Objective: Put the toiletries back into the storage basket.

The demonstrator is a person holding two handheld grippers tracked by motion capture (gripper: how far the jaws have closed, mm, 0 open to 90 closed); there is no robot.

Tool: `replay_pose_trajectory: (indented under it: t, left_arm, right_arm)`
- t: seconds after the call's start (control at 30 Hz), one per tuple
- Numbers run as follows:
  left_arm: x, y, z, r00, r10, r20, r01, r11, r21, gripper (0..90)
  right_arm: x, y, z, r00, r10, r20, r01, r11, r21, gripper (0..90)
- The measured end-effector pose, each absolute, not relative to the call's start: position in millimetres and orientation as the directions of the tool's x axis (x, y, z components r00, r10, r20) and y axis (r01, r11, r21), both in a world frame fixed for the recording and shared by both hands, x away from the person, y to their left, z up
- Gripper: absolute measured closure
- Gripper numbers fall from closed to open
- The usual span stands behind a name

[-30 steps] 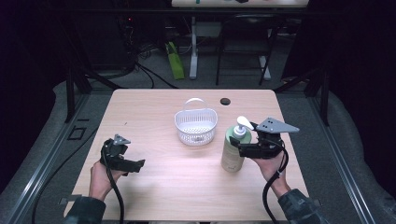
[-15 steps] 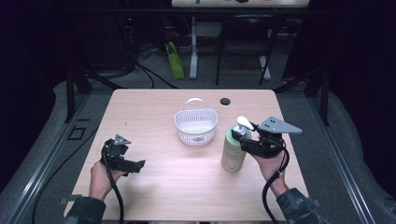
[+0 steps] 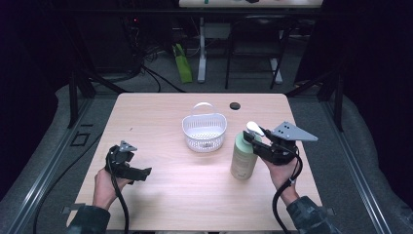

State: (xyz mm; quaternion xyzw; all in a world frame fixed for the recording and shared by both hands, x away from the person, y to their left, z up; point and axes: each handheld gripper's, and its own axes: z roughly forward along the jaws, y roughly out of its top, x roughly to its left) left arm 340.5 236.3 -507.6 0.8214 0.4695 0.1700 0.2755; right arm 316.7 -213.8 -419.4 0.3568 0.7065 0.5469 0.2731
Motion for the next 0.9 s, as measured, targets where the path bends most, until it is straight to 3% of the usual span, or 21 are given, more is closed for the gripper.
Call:
replay_pose_trajectory:
  t: [0.37, 0.9]
  left_arm:
    - [340.7, 236.4, -507.6, 0.498, 0.867, 0.021, 0.681, -0.406, 0.610, 0.0]
    - [340.7, 235.9, -508.3, 0.497, 0.867, 0.027, 0.683, -0.411, 0.604, 0.0]
  right_arm:
    - [316.6, -215.2, -421.2, -0.579, 0.815, 0.017, 0.203, 0.125, 0.971, 66.9]
    - [315.1, -215.1, -425.9, -0.567, 0.823, 0.033, 0.178, 0.084, 0.980, 67.5]
